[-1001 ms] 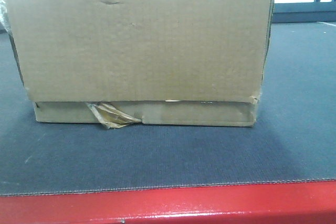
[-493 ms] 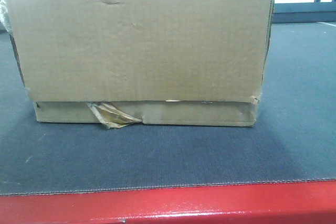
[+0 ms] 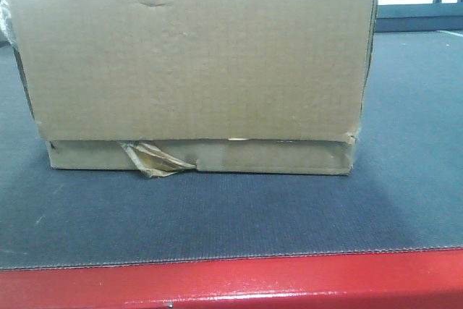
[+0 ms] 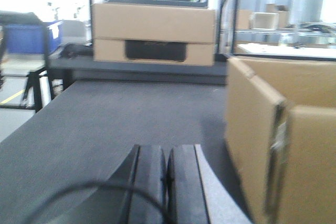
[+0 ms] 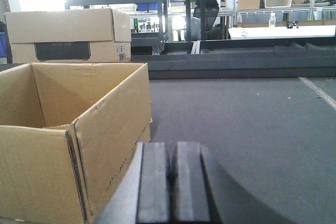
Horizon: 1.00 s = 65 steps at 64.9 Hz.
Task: Grab carton from right shelf to conveyor
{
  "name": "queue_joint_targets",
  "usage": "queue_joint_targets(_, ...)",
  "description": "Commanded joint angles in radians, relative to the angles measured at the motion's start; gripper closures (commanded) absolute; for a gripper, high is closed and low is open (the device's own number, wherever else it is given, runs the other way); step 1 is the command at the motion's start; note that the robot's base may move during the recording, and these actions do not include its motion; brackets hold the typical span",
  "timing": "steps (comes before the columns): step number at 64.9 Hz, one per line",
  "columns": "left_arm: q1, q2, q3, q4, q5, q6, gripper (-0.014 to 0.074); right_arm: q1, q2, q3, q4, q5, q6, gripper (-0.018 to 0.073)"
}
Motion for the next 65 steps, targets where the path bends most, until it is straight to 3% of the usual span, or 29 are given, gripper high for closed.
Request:
queue_joint_targets(1,0.012,-0.006,0.078,-0.014,-0.124,0.012,0.0592,-0.006,-0.005,0.002,-0.012,-0.027,0.0,0.062)
queue_joint_targets(9,0.012,-0.006,0.129,-0.005,-0.205,0.012,0.0592,-0.006,-0.005,0.002,-0.012,-0.029,0.0,0.062)
queue_joint_targets(14,0.012,-0.006,0.129,-0.005,-0.152,0.012,0.0592,-0.006,-0.005,0.002,-0.012,-0.035,0.0,0.062)
queue_joint_targets(65,0.012,-0.006,0.129,-0.005,-0.161,0.012,0.0592,-0.006,-0.005,0.002,-0.012,-0.043,0.0,0.062)
